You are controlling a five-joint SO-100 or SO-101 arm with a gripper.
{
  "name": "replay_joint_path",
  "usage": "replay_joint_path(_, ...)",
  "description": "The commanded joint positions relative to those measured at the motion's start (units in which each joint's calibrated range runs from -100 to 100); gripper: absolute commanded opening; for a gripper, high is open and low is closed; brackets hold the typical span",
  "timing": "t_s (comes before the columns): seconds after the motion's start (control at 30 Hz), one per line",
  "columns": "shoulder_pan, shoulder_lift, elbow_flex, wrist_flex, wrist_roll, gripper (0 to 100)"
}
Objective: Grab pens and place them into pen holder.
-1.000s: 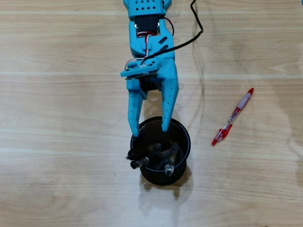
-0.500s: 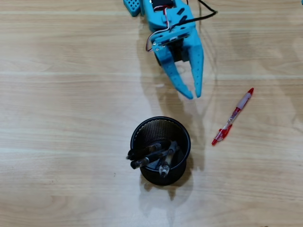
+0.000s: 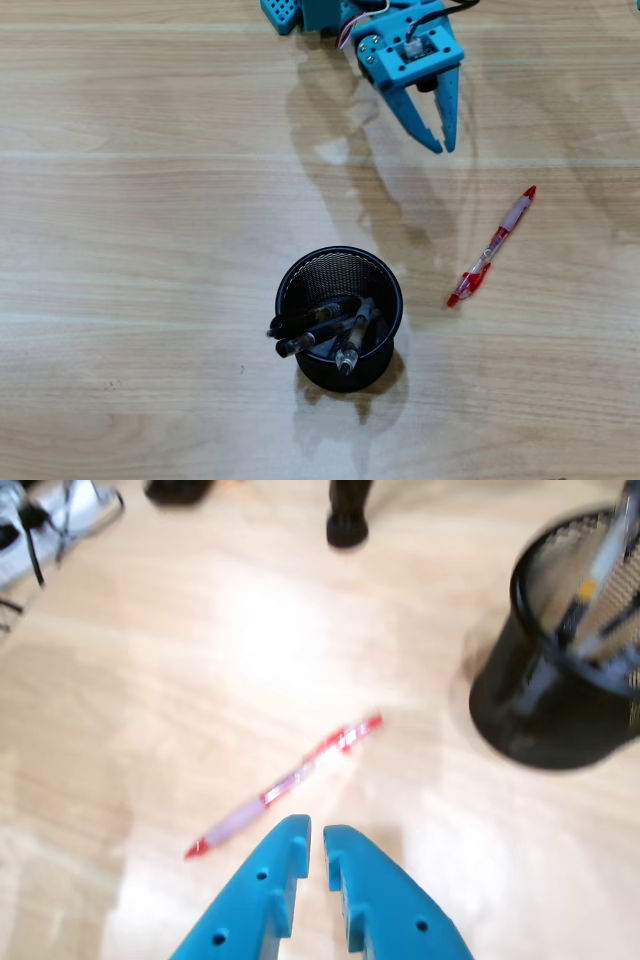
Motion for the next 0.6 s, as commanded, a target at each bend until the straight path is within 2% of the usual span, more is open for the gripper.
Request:
replay_joint_path(0.0, -2.16, -4.78, -3.51, 9.13, -2.49, 2)
replay_joint_path(0.3, -5.70, -5.20, -9.91, 25.74, -5.59, 2)
replay_joint_path(0.57, -7.42, 6.14, -21.18, 27.29, -5.59, 2)
